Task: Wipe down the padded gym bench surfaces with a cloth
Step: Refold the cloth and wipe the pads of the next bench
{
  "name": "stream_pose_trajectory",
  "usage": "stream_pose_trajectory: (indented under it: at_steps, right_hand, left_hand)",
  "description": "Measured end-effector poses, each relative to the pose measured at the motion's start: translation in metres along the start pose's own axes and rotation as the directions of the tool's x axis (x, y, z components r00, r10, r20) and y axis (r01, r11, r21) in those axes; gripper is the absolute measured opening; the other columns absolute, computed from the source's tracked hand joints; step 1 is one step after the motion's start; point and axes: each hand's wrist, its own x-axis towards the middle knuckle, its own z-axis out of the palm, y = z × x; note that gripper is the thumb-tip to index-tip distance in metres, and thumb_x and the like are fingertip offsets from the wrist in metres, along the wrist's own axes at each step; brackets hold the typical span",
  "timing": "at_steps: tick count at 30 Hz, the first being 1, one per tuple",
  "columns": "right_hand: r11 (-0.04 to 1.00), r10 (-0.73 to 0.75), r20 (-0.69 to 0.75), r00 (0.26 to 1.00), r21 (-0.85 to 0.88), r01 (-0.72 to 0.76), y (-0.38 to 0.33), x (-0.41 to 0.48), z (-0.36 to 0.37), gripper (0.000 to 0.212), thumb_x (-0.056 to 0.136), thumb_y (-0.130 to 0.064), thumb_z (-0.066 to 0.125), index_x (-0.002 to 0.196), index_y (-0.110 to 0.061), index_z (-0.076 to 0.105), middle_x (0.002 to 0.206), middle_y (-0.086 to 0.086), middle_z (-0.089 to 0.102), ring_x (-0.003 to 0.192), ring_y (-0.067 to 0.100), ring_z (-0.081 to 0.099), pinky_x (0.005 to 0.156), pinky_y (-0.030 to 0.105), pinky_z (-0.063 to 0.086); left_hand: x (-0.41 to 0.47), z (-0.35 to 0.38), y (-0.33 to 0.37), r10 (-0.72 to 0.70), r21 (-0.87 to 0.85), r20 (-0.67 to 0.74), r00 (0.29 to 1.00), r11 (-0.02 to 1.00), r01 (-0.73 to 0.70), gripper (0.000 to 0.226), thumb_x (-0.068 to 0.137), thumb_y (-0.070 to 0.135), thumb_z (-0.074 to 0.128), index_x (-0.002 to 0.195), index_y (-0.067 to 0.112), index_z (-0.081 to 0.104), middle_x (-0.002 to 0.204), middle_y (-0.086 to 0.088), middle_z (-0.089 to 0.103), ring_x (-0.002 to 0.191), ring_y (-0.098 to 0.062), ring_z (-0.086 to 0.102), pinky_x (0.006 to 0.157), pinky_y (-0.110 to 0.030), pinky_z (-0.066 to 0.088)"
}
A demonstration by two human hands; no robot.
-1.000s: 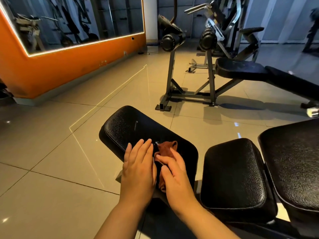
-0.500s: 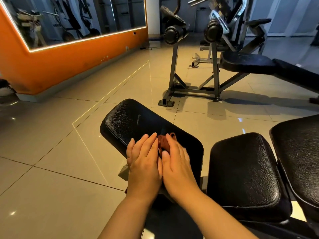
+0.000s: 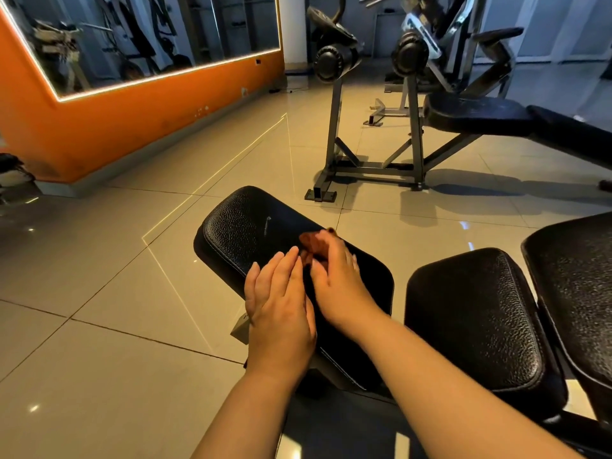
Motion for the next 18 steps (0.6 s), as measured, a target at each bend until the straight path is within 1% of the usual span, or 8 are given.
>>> stream_pose_trajectory:
  at_steps: [2,4,5,8,11,13,16,18]
  right_hand:
    - [0.997,0.042,-0.041,0.998,0.060,-0.039,-0.003,0.014,-0.003,0.049,0.104,-0.029,0.045,0.149,-0.036,0.031,0.157,-0.005,0.034,0.147,0.021,0.026,0.121,0.045,0.026]
    - [0.992,0.071,-0.061,0.996,0.109,-0.064,-0.002,0.002,-0.001,0.047,0.102,-0.031,0.047,0.147,-0.039,0.033,0.153,-0.004,0.038,0.144,0.020,0.031,0.119,0.046,0.032]
    - [0.990,0.061,-0.064,0.996,0.133,-0.052,-0.001,-0.013,0.002,0.046,0.102,-0.032,0.048,0.144,-0.043,0.034,0.151,-0.005,0.040,0.143,0.019,0.033,0.117,0.046,0.034]
    - [0.988,-0.030,-0.020,0.999,0.150,0.033,-0.002,-0.061,0.007,0.044,0.103,-0.029,0.049,0.139,-0.050,0.034,0.148,-0.010,0.040,0.139,0.008,0.036,0.116,0.032,0.034]
    - [0.997,-0.066,0.035,0.997,-0.041,0.068,-0.001,-0.034,0.002,0.048,0.105,-0.027,0.042,0.149,-0.042,0.029,0.159,-0.011,0.028,0.149,0.012,0.018,0.124,0.044,0.020]
    - [0.995,-0.019,0.034,0.999,-0.101,0.023,-0.003,0.002,-0.003,0.049,0.106,-0.028,0.040,0.152,-0.036,0.026,0.162,-0.008,0.025,0.152,0.018,0.014,0.124,0.048,0.017]
    - [0.992,0.127,-0.066,0.990,-0.018,-0.129,-0.006,0.027,-0.007,0.047,0.105,-0.030,0.039,0.151,-0.031,0.029,0.156,0.000,0.033,0.147,0.024,0.025,0.121,0.047,0.025]
    - [0.992,0.124,-0.084,0.989,0.044,-0.121,-0.009,0.013,0.000,0.047,0.105,-0.031,0.038,0.152,-0.032,0.030,0.158,-0.001,0.033,0.147,0.023,0.027,0.120,0.048,0.028]
  left_hand:
    - [-0.001,-0.003,0.000,0.006,0.014,0.004,1.000,1.000,-0.006,0.052,0.093,0.024,0.040,0.140,0.009,0.053,0.148,-0.004,0.050,0.143,-0.020,0.036,0.124,-0.042,0.010]
    - [-0.002,-0.004,0.000,0.003,0.027,0.016,1.000,1.000,-0.003,0.052,0.094,0.026,0.039,0.142,0.009,0.051,0.150,-0.004,0.047,0.144,-0.018,0.033,0.124,-0.041,0.007]
    - [-0.002,-0.004,0.000,-0.003,0.032,0.024,1.000,0.999,0.002,0.053,0.094,0.026,0.038,0.143,0.010,0.050,0.151,-0.003,0.046,0.145,-0.018,0.031,0.124,-0.041,0.006]
    - [-0.001,-0.003,0.002,-0.027,0.035,0.031,0.999,0.999,0.026,0.054,0.095,0.029,0.036,0.144,0.008,0.048,0.153,-0.004,0.042,0.146,-0.019,0.029,0.125,-0.039,0.001]
    - [0.000,-0.003,0.003,-0.027,0.028,0.008,1.000,0.999,0.027,0.053,0.095,0.027,0.036,0.141,0.007,0.052,0.150,-0.005,0.047,0.144,-0.020,0.035,0.124,-0.039,0.004]
    - [0.000,-0.004,0.002,-0.019,0.025,-0.007,1.000,1.000,0.019,0.052,0.093,0.023,0.039,0.141,0.007,0.053,0.149,-0.005,0.048,0.143,-0.020,0.036,0.124,-0.042,0.007]
    - [-0.001,-0.004,0.003,-0.029,0.048,0.004,1.000,0.998,0.029,0.052,0.093,0.020,0.040,0.143,0.007,0.050,0.151,-0.005,0.046,0.144,-0.020,0.035,0.125,-0.042,0.006]
    - [-0.001,-0.004,0.005,-0.047,0.073,0.002,0.999,0.996,0.047,0.054,0.093,0.020,0.039,0.144,0.006,0.049,0.152,-0.005,0.045,0.145,-0.021,0.033,0.125,-0.041,0.004]
